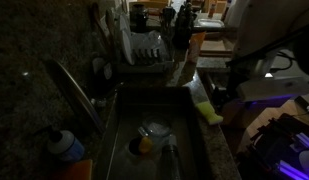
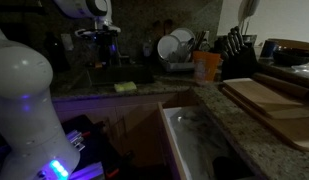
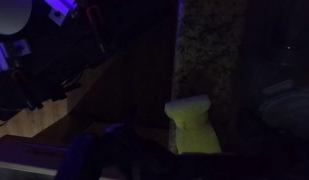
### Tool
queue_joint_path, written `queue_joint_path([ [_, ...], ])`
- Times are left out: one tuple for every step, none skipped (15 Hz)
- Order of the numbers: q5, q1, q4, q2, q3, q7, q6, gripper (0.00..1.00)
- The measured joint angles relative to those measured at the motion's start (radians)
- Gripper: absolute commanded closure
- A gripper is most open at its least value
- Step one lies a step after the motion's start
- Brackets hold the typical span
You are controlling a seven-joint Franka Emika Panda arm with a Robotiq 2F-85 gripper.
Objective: Pick the sponge and wipe the counter on the right
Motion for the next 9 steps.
queue_joint_path([
  [0.000, 0.001, -0.013, -0.062, 0.017, 0.055, -0.015, 0.00],
  [0.003, 0.000, -0.029, -0.125, 0.024, 0.098, -0.024, 0.00],
  [0.008, 0.001, -0.047, -0.187, 0.021, 0.132, -0.028, 0.00],
  [0.014, 0.001, -0.067, -0.248, 0.011, 0.158, -0.030, 0.00],
  [0.016, -0.004, -0.091, -0.308, 0.003, 0.180, -0.030, 0.00],
  [0.014, -0.017, -0.119, -0.366, 0.001, 0.201, -0.026, 0.00],
  [0.014, -0.027, -0.146, -0.412, 0.001, 0.211, -0.023, 0.00],
  [0.014, -0.033, -0.165, -0.445, 0.002, 0.215, -0.023, 0.00],
  [0.014, -0.034, -0.178, -0.461, 0.002, 0.218, -0.021, 0.00],
])
